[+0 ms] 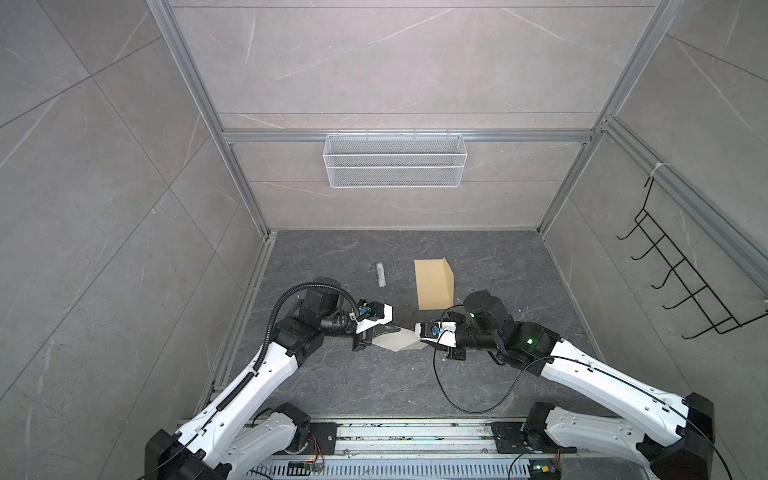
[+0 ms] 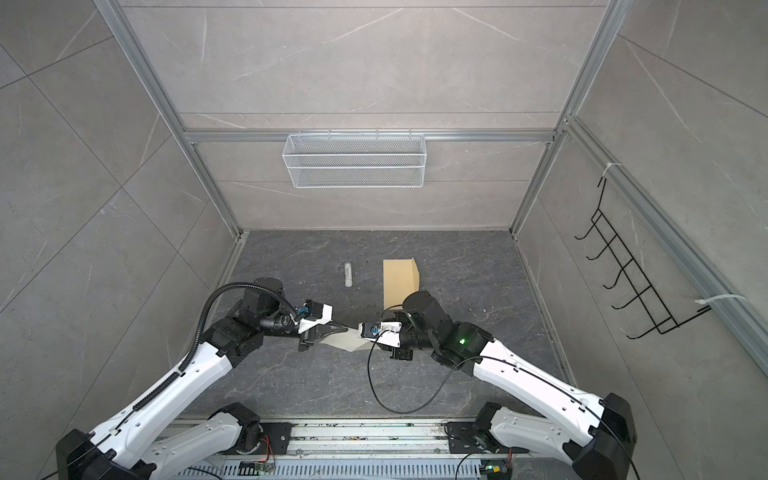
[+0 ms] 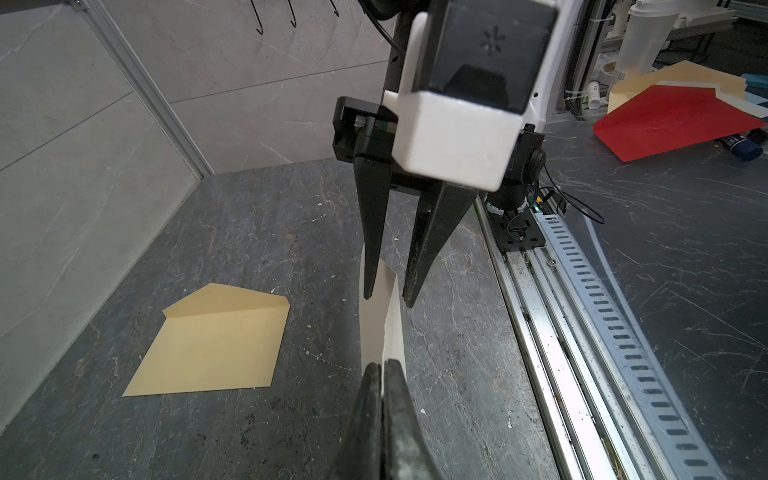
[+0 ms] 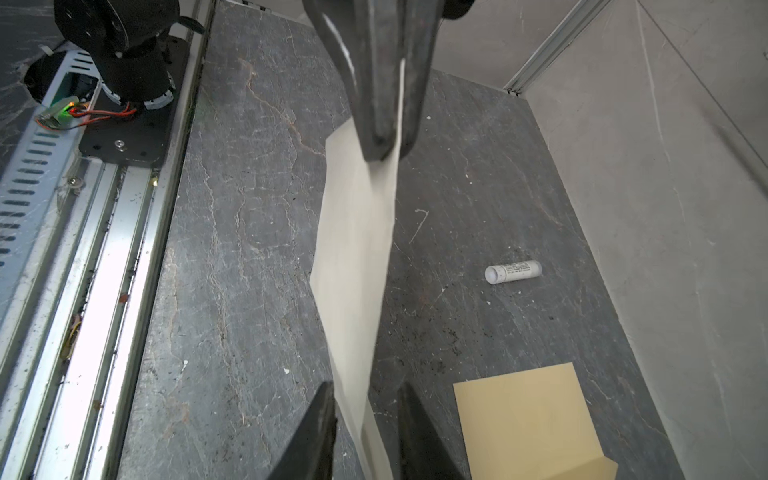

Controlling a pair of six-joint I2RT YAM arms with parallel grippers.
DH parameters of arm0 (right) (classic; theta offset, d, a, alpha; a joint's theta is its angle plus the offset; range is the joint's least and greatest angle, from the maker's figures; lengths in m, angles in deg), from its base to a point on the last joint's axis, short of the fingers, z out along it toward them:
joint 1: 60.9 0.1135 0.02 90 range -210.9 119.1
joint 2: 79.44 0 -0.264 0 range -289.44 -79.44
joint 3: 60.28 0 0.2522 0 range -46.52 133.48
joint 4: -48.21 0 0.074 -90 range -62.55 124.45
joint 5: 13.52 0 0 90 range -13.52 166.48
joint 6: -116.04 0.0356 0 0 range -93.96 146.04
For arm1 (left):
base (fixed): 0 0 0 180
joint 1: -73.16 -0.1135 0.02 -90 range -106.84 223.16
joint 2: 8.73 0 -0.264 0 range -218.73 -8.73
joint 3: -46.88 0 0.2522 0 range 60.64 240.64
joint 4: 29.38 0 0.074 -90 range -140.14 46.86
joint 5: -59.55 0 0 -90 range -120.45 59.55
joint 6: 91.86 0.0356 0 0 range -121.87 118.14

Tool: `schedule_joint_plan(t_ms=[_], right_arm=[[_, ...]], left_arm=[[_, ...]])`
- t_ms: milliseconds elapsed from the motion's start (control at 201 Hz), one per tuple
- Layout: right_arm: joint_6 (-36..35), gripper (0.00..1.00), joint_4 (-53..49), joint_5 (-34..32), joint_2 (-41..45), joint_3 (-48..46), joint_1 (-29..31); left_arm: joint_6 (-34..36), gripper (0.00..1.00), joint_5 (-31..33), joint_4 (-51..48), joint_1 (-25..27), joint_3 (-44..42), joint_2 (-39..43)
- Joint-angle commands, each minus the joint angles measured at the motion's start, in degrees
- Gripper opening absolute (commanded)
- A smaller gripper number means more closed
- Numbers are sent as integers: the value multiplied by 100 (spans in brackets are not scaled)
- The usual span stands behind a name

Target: Place the letter into the envelope and seal it

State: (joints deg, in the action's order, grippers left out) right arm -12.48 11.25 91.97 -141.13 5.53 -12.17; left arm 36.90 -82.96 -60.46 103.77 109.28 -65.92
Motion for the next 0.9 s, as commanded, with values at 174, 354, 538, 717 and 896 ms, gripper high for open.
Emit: schedule_joint_plan(t_ms=[174,354,538,717,896], right_arm=[[55,14,-343,-103,41,-32,13],[33,8,-412,-68,-7,3,5],[3,17,-498,-232,-12,16,13],[-3,16,-571,-459,49,-74,1],[-6,12,-650,-547,-7,-82,7]], left_arm=[[272,0,-14,-213,15,226,164],[311,0,38,-236,15,228,190],[380,0,161,-332,15,250,247],[420,0,267,-438,15,286,329],[439,0,295,-483,6,311,375]])
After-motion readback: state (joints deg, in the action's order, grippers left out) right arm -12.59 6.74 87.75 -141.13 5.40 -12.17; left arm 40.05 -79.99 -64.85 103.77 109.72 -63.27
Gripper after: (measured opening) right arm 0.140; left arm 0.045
